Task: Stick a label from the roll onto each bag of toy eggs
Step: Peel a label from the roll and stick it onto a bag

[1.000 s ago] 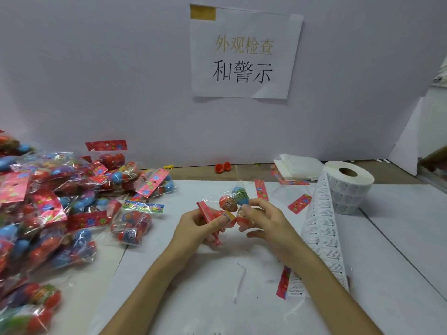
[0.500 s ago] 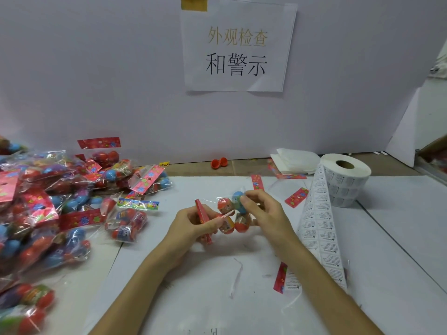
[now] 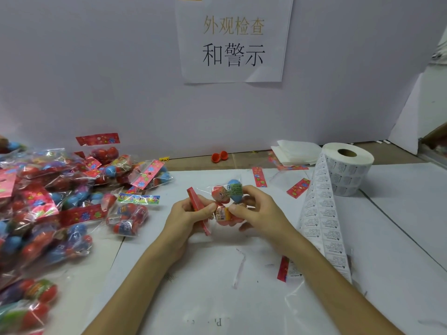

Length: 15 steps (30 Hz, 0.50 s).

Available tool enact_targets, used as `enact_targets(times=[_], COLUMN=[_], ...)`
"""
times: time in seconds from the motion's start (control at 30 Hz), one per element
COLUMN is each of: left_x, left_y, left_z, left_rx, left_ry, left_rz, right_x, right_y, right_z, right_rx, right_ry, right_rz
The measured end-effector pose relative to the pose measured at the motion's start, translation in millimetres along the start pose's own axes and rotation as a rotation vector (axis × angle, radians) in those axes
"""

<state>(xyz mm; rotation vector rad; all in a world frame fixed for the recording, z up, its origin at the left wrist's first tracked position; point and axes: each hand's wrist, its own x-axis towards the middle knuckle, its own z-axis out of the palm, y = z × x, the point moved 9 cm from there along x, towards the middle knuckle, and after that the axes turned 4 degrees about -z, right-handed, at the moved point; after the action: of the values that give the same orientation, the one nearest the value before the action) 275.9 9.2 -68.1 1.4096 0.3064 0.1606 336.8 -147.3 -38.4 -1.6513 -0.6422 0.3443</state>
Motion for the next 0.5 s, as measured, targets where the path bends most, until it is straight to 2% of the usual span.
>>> enact_targets(times=[0.13,0.3,0.37,0.5], left_x=[1.0,-1.4,-1.6,-1.1], left_y=[-0.3,0.8,0.7,-0.7], left_z=[4.5,18.7,20.1,18.8], left_rx=[0.004,-0.129,-0.164,-0.105], left_ry=[0.012,-0.178,-0.221,-0.207], left_rz=[0.044,0.007,-0.008,-0.016], right_x=[0.5,-0.3,-0.7,-1.9], right_y=[-1.5,-3.7,-5.5,-8.8], right_z=[-3.7,-1.9,-2.2,-6.4], right_rx=[0.010,0.078,0.031,0.045], right_ry=[0.020,0.009,0.010,0.051], right_rz=[-0.022,-0.025,-0.042,-0.079])
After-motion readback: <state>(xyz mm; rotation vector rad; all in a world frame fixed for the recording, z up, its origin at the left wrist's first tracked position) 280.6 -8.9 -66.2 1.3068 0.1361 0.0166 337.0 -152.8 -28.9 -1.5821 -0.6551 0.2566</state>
